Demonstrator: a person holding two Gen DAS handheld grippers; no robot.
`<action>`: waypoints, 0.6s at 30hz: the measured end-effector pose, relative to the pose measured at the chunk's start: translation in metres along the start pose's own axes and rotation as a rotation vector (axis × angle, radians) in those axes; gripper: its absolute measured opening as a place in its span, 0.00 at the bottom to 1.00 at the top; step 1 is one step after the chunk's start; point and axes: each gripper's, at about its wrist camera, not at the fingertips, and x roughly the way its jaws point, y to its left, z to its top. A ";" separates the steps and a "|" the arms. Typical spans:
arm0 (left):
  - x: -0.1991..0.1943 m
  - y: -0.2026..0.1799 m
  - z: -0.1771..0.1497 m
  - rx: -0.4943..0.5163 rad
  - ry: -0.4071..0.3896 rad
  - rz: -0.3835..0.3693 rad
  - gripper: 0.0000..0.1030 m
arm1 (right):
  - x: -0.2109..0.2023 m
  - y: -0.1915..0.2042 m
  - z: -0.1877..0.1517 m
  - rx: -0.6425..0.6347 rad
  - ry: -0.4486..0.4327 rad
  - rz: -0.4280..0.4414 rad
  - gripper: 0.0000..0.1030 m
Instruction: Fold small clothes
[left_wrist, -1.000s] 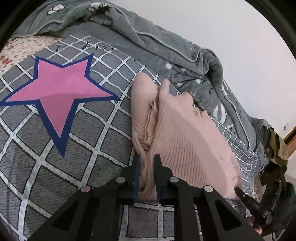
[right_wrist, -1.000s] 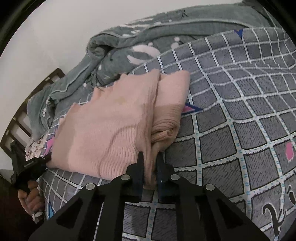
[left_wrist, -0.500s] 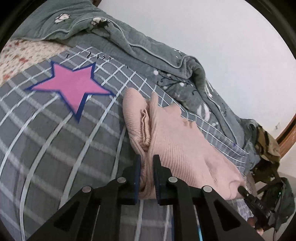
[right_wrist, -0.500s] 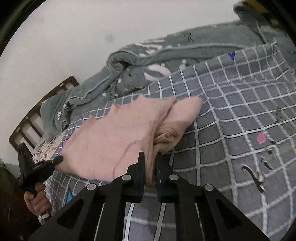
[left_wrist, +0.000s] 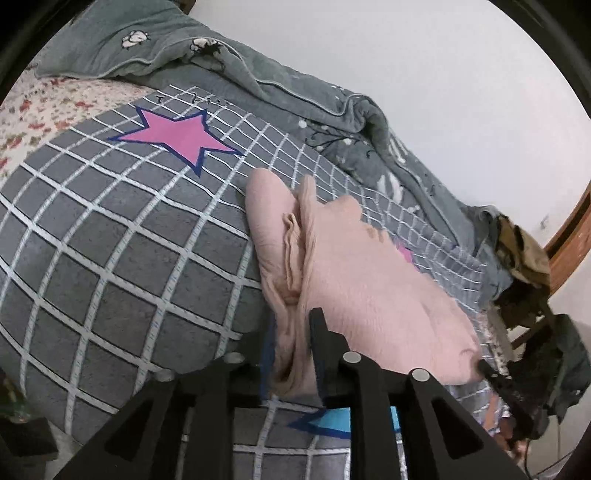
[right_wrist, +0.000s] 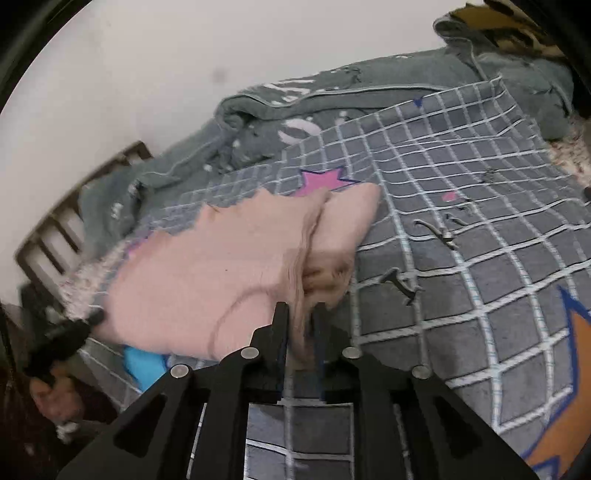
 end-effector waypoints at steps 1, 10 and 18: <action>-0.001 0.001 0.002 -0.002 -0.007 0.012 0.24 | -0.007 0.004 0.003 -0.014 -0.031 -0.005 0.16; 0.024 0.004 0.024 -0.025 0.007 0.038 0.39 | 0.022 0.054 0.031 -0.175 -0.094 0.017 0.30; 0.046 0.001 0.029 -0.013 0.066 0.007 0.47 | 0.079 0.057 0.019 -0.239 -0.021 -0.155 0.22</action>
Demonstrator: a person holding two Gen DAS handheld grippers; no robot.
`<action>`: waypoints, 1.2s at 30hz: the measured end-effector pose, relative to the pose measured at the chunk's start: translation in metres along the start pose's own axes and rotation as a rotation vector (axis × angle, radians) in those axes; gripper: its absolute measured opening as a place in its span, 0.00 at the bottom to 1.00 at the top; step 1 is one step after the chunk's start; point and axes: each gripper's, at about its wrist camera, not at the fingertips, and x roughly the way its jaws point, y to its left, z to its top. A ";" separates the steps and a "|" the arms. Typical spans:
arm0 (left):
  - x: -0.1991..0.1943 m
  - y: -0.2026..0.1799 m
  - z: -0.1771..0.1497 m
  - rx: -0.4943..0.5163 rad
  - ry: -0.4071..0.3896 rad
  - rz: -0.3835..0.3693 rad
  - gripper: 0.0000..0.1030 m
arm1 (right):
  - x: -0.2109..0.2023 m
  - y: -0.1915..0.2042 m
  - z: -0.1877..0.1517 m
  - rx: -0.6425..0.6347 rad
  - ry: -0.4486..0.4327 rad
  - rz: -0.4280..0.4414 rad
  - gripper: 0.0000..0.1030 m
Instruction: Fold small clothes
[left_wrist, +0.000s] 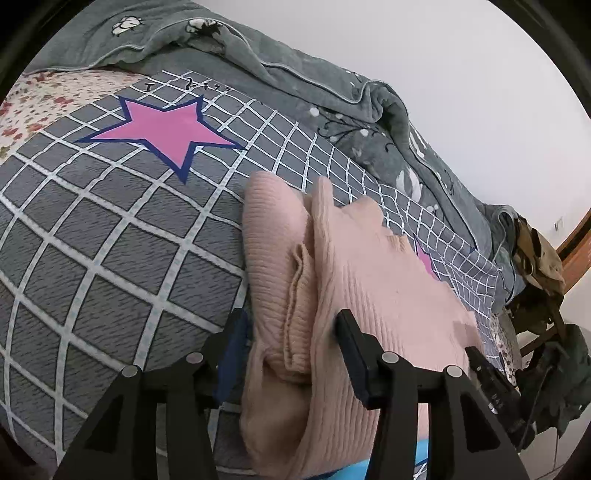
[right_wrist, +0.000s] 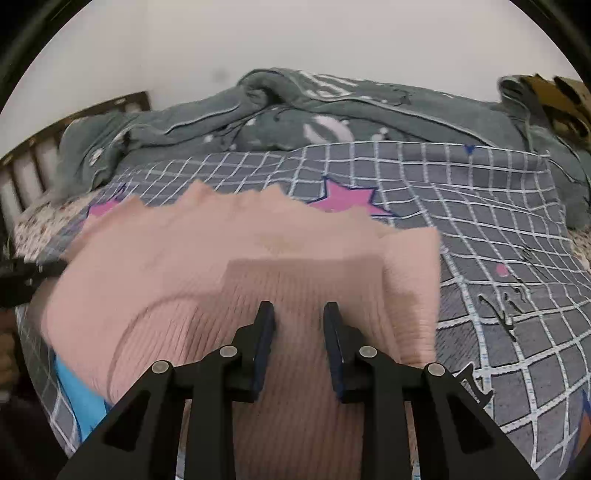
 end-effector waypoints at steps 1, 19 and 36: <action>0.003 0.000 0.002 -0.008 0.009 -0.009 0.47 | -0.003 0.000 0.002 0.019 -0.001 -0.011 0.21; 0.013 -0.006 0.009 -0.005 0.036 0.035 0.48 | 0.013 0.107 0.001 -0.046 -0.042 0.039 0.21; 0.012 -0.012 0.006 0.044 -0.030 0.073 0.48 | -0.006 0.101 -0.011 -0.042 -0.010 0.042 0.20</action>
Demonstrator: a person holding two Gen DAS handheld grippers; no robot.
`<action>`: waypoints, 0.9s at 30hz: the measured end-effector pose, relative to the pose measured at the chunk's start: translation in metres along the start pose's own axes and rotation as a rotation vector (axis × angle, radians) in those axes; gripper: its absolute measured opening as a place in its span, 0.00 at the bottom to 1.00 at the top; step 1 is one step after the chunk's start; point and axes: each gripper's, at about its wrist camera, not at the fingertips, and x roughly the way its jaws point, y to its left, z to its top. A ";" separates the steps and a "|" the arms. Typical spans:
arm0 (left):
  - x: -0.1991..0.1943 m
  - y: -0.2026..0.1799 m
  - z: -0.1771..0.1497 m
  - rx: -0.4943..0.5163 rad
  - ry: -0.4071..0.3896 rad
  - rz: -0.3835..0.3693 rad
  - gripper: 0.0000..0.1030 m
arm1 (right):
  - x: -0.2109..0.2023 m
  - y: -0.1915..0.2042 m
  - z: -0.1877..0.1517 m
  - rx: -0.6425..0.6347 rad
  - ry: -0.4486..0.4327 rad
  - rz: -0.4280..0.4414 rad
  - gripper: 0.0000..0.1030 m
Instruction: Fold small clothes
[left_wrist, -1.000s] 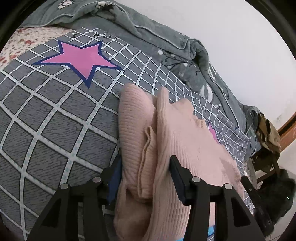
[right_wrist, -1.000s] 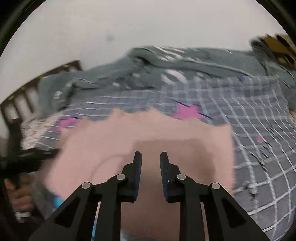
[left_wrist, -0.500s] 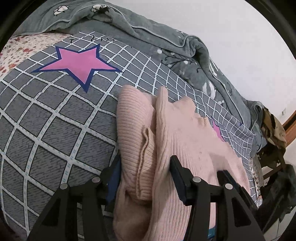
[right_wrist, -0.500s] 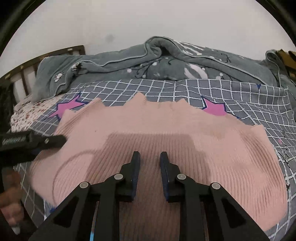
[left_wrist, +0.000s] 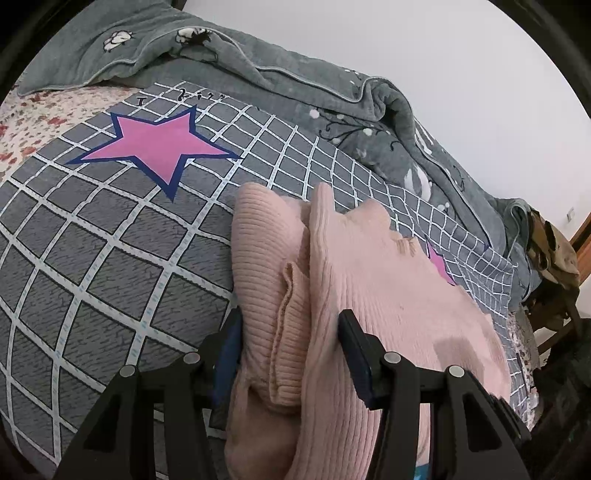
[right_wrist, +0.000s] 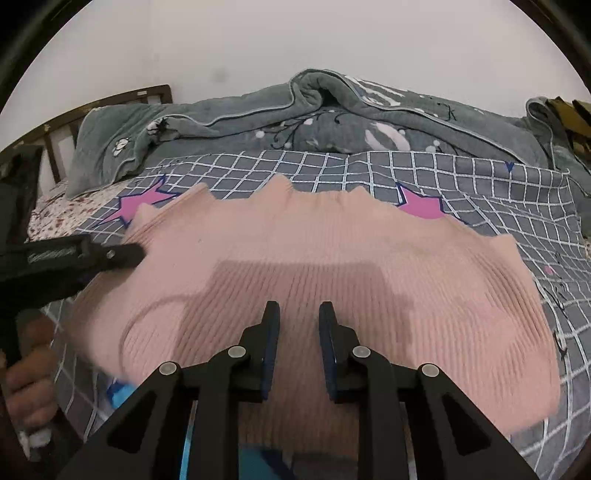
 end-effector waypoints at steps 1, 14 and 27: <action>0.000 0.000 -0.002 -0.004 -0.006 0.002 0.48 | -0.003 -0.001 -0.002 0.003 0.003 0.004 0.20; 0.005 -0.002 -0.003 -0.024 -0.028 -0.002 0.48 | 0.005 0.002 0.009 -0.023 0.013 0.016 0.20; 0.005 -0.005 -0.006 0.012 -0.057 0.022 0.34 | -0.009 0.022 -0.018 -0.223 0.016 -0.051 0.20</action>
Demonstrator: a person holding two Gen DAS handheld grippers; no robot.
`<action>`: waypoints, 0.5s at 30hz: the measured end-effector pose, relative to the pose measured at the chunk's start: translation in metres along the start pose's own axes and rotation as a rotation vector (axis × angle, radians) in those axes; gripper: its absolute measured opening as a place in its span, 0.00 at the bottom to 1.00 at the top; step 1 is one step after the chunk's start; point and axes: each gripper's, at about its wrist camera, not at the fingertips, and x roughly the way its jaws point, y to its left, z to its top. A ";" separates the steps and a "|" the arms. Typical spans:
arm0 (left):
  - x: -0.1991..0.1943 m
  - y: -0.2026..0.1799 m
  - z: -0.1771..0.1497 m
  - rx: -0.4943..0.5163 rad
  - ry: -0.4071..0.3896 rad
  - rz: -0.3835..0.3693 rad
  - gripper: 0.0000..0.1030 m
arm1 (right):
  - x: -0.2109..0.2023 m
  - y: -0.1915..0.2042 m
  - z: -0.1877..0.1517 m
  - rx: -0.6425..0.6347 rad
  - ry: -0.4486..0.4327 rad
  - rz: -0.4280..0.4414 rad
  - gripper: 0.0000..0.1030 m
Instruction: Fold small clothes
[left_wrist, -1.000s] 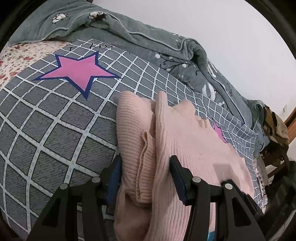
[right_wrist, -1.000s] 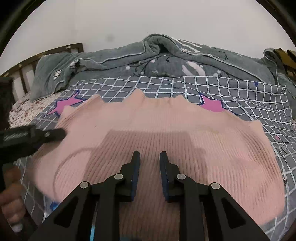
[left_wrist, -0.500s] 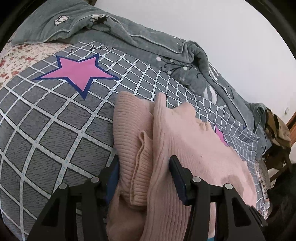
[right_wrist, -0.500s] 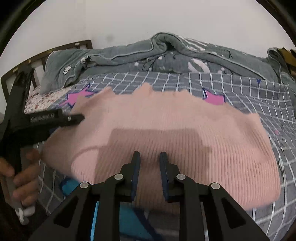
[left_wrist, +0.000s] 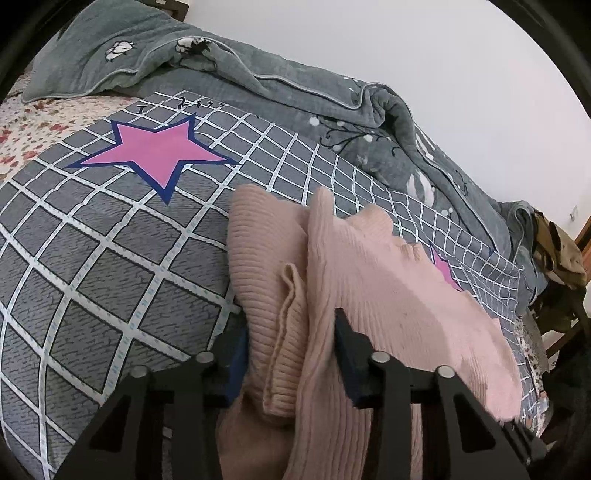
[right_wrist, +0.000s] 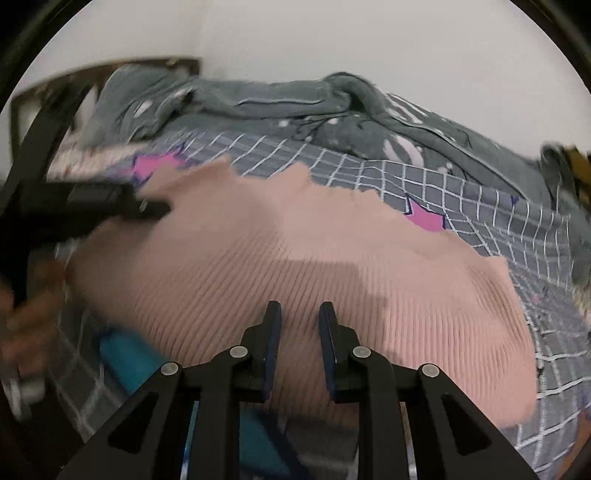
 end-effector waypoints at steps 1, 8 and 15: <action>-0.001 0.000 -0.001 0.002 -0.002 -0.001 0.32 | -0.003 0.004 -0.006 -0.030 0.006 0.003 0.20; -0.001 -0.005 -0.005 0.054 -0.029 0.039 0.27 | -0.037 -0.024 -0.021 -0.015 -0.081 0.126 0.20; -0.015 -0.029 0.016 0.025 0.000 0.098 0.21 | -0.067 -0.105 -0.018 0.166 -0.179 0.019 0.21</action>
